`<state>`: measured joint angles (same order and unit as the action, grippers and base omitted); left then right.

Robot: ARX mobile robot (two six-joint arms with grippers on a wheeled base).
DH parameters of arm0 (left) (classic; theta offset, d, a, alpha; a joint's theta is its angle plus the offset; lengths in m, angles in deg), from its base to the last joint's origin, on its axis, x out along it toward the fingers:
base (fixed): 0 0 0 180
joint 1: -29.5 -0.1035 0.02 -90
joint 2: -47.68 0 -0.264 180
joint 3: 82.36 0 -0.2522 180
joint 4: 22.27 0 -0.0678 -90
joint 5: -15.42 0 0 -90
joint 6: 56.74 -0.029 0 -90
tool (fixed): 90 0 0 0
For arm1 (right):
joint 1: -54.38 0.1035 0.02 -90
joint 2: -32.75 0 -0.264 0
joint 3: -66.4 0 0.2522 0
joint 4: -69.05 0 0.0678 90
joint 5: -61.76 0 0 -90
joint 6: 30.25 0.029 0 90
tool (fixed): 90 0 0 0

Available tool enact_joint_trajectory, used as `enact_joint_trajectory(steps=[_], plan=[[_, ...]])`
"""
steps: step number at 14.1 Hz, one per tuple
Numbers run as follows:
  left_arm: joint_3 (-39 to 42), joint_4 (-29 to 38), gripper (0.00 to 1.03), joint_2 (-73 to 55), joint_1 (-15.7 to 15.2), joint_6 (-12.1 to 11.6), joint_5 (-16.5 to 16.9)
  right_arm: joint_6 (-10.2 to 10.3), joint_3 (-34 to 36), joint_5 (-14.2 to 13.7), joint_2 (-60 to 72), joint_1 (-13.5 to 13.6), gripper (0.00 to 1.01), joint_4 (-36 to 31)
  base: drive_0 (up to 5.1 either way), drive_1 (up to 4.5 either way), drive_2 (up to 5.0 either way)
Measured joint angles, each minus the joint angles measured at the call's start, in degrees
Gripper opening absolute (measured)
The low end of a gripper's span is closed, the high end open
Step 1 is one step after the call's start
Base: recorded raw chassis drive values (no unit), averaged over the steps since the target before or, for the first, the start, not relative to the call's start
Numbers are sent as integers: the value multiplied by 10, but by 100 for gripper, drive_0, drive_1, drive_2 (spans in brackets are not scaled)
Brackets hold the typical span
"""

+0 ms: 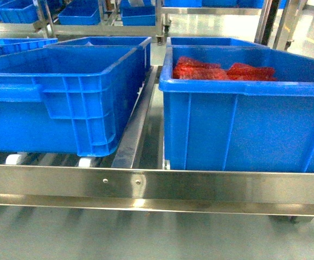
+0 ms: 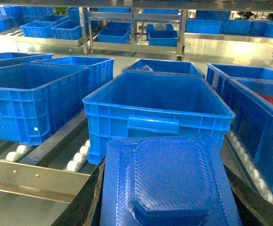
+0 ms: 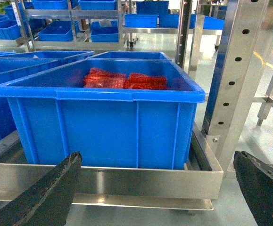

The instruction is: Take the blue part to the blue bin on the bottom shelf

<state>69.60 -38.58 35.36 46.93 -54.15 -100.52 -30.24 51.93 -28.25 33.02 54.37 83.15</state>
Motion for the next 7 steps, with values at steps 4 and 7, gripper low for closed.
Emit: enact_joint_trajectory(steps=[4,7], plan=[[0,0,43,1,0,0,0,0,0,0,0,0,98,0,-8,425,-441],[0,1,43,0,0,0,0,0,0,0,0,0,98,-1,-2,432,-435]])
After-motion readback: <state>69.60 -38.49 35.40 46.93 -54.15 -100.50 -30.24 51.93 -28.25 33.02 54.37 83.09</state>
